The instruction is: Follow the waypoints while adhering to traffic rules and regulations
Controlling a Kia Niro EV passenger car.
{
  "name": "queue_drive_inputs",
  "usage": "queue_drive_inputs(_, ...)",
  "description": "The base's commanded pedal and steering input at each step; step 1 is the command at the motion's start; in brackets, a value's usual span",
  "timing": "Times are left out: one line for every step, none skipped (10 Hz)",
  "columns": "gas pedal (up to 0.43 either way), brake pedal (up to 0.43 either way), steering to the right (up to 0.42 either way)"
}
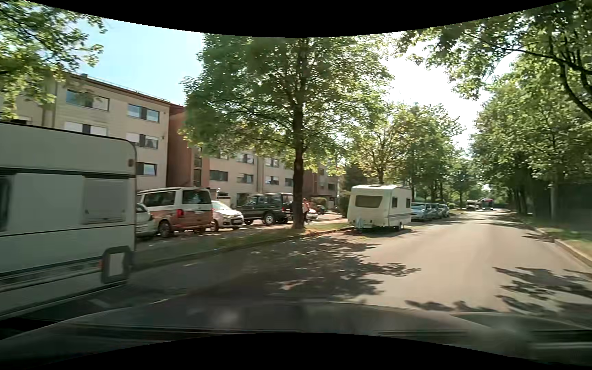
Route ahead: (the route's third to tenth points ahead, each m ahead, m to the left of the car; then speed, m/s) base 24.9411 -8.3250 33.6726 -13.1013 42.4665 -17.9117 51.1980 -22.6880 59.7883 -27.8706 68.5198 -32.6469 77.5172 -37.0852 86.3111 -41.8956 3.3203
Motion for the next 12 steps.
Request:
queue_drive_inputs(0.177,0.006,0.626)
queue_drive_inputs(0.189,0.006,0.594)
queue_drive_inputs(0.197,0.006,0.549)
queue_drive_inputs(0.209,0.006,0.505)
queue_drive_inputs(0.22,0.006,0.462)
queue_drive_inputs(0.22,0.006,0.408)
queue_drive_inputs(0.22,0.006,0.359)
queue_drive_inputs(0.228,0.006,0.306)
queue_drive_inputs(0.228,0.006,0.267)
queue_drive_inputs(0.228,0.006,0.221)
queue_drive_inputs(0.24,0.006,0.175)
queue_drive_inputs(0.24,0.006,0.135)
